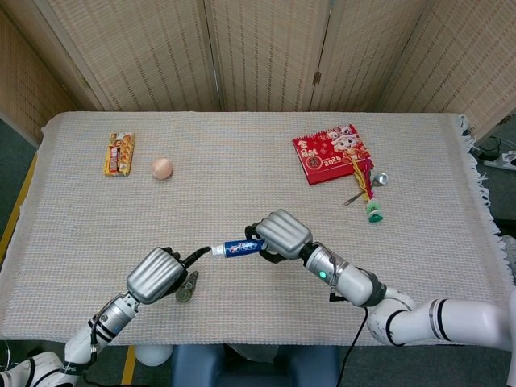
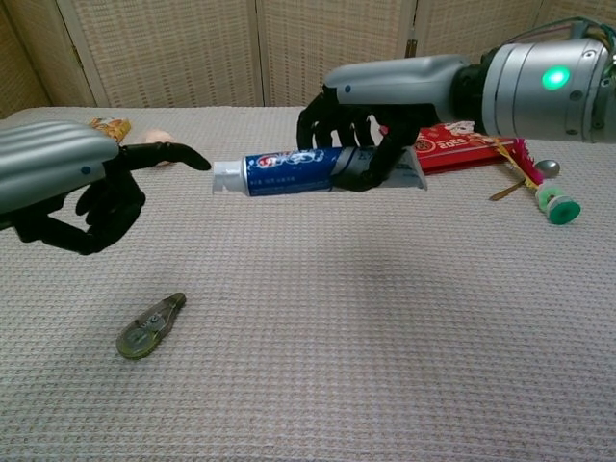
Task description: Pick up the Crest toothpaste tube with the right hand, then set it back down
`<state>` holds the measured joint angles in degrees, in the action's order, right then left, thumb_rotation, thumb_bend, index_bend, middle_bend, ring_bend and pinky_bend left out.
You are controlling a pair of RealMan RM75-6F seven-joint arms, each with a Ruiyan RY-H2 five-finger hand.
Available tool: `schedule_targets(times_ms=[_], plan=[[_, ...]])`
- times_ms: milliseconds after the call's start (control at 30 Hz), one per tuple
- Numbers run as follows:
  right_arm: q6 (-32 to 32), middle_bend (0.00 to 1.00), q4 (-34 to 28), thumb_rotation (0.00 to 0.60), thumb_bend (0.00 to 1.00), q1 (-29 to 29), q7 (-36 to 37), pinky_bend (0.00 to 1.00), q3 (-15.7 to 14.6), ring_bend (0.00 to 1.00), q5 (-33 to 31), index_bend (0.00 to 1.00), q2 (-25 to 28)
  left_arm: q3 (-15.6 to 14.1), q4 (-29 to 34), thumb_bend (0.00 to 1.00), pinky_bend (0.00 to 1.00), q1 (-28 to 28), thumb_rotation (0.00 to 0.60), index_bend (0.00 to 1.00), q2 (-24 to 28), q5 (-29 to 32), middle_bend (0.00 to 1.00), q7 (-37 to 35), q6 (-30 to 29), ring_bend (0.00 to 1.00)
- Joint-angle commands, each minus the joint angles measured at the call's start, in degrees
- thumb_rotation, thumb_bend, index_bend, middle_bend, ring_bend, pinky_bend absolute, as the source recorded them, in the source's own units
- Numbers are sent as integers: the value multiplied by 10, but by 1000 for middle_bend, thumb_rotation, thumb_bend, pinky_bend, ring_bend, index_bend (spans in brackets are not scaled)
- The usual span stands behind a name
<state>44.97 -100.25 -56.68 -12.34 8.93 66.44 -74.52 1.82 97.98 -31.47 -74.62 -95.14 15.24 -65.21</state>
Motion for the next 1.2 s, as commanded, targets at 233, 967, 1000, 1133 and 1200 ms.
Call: schedule_targets(times_ms=[233, 967, 1000, 1133, 1200], plan=[[26, 705, 25, 600, 668, 42, 120, 512, -4, 756, 52, 867, -38, 22, 25, 265, 48, 5, 600, 102, 37, 47, 165, -184, -17, 115], [109, 705, 101, 600, 682, 93, 292, 518, -9, 763, 153, 867, -189, 54, 77, 116, 0, 3, 0, 80, 51, 97, 62, -321, -20, 1], [112, 705, 104, 600, 682, 93, 294, 518, -8, 762, 155, 868, -196, 54, 76, 116, 0, 3, 0, 80, 46, 97, 62, -313, -22, 1], [117, 709, 110, 600, 685, 93, 298, 522, 0, 766, 154, 877, -218, 53, 73, 116, 0, 3, 0, 78, 30, 96, 61, -284, -27, 1], [118, 709, 112, 600, 689, 92, 302, 523, 4, 768, 152, 879, -227, 54, 72, 116, 0, 3, 0, 78, 22, 93, 62, -273, -32, 1]])
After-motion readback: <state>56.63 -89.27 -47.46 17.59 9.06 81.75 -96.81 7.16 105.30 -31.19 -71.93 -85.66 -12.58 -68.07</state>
